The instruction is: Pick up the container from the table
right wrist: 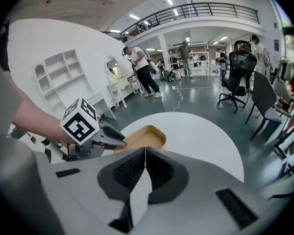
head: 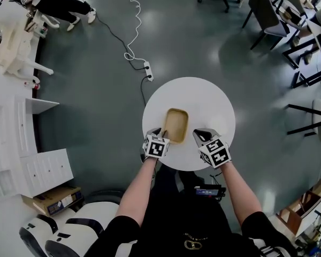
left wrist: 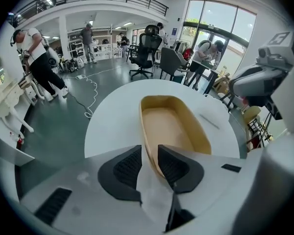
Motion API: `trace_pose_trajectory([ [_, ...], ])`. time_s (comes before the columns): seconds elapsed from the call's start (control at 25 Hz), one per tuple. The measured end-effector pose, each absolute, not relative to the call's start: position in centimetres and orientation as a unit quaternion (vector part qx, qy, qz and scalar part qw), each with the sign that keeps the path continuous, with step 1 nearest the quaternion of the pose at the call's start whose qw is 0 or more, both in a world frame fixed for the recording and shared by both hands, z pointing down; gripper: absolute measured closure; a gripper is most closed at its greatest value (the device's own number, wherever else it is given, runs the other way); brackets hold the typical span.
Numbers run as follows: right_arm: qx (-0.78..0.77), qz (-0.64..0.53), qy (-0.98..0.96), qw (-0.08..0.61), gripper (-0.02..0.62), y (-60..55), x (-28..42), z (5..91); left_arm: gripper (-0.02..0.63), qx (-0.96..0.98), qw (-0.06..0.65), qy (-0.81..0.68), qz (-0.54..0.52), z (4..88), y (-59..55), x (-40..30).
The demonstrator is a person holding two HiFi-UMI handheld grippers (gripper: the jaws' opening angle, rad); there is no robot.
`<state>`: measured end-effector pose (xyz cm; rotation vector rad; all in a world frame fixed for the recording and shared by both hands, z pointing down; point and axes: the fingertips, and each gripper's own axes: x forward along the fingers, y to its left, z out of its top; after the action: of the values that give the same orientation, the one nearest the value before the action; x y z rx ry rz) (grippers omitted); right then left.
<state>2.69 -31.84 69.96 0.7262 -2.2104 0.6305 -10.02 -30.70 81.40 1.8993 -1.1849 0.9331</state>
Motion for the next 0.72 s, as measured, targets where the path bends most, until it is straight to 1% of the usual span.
trace_pose_trajectory([
  [0.16, 0.282, 0.249, -0.853, 0.361, 0.529, -32.1, 3.0, 70.48, 0.507, 0.725, 0.362, -0.459, 0.363, 82.31, -30.59, -9.83],
  [0.28, 0.282, 0.251, -0.852, 0.363, 0.529, -32.23, 3.09, 70.54, 0.545, 0.719, 0.365, -0.465, 0.366, 82.49, -30.61, -9.86],
  [0.52, 0.283, 0.254, -0.85, 0.364, 0.529, -32.14, 3.24, 70.69, 0.574, 0.708, 0.378, -0.475, 0.36, 82.3, -30.47, -10.03],
  [0.72, 0.284, 0.255, -0.852, 0.359, 0.529, -32.07, 3.18, 70.24, 0.578, 0.703, 0.38, -0.483, 0.358, 81.81, -30.64, -10.4],
])
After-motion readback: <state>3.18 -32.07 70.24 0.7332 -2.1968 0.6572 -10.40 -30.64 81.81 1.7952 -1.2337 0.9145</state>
